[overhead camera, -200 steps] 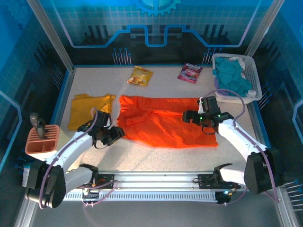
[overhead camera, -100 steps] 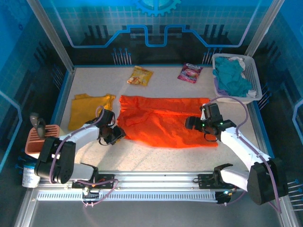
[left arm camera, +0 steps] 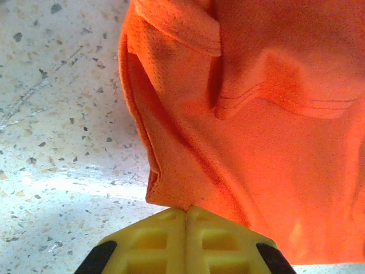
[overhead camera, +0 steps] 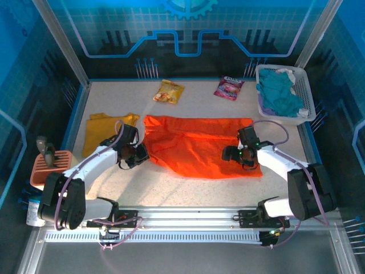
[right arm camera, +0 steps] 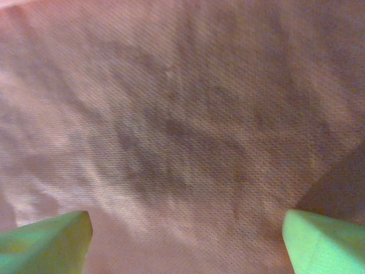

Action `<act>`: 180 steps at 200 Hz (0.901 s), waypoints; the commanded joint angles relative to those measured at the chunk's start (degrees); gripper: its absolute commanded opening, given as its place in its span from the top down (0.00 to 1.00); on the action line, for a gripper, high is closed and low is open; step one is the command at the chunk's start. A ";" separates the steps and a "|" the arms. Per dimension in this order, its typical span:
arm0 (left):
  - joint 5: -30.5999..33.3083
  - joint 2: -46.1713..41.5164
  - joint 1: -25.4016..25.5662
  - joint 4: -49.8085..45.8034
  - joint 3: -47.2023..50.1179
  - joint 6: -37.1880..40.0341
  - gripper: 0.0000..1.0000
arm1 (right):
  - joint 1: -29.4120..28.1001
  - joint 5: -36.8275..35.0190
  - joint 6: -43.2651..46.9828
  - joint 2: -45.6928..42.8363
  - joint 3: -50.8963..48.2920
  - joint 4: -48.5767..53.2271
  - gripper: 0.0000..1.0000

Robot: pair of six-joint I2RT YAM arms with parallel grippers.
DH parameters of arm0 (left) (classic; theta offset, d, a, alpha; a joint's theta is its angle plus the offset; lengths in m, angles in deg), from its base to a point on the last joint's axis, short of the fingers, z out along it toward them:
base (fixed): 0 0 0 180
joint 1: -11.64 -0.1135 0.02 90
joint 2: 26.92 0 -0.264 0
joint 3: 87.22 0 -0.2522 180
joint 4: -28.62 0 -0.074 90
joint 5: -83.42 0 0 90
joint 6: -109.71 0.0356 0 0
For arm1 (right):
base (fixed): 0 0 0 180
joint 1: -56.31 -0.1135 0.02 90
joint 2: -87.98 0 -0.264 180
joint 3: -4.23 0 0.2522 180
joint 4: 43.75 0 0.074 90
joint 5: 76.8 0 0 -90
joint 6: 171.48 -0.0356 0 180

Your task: Fold and stack the t-shirts

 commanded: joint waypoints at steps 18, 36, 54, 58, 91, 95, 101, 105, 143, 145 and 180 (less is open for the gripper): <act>-1.19 -1.29 0.34 -3.08 0.13 1.00 1.00 | -0.14 0.47 -0.77 -0.24 1.52 -1.74 0.13; -2.72 -1.57 0.73 -3.09 -1.44 0.44 1.00 | -0.14 0.28 -0.56 -0.28 1.60 -1.68 0.13; -3.18 -1.45 1.52 -3.59 -4.48 0.24 1.00 | -0.18 0.28 -0.68 0.01 1.77 -1.71 0.13; -3.37 -1.21 1.64 -3.59 -5.28 0.34 1.00 | -0.19 0.28 -0.72 0.03 1.74 -1.72 0.14; -3.50 3.36 2.28 -3.67 -12.39 1.50 1.00 | -0.20 0.89 -1.16 0.73 1.79 -2.07 0.14; -3.53 4.08 2.28 -3.47 -13.18 1.57 1.00 | -0.16 0.96 -1.17 0.73 1.92 -2.00 0.14; -3.79 5.28 2.28 -3.13 -14.46 1.58 1.00 | -0.14 0.98 -1.17 0.69 1.88 -1.92 0.14; -3.95 6.07 2.32 -2.77 -15.28 1.58 1.00 | -0.17 0.98 -1.17 0.68 1.92 -1.88 0.14; -5.73 16.89 3.04 1.12 -24.27 1.52 1.00 | -0.12 0.96 -0.99 0.43 1.88 -1.61 0.14; -5.60 17.61 3.10 1.22 -24.81 1.56 1.00 | -0.06 0.95 -0.99 0.48 1.88 -1.61 0.14; -6.84 29.12 3.33 2.05 -35.01 2.62 1.00 | -0.07 1.13 -0.92 0.37 1.88 -1.46 0.14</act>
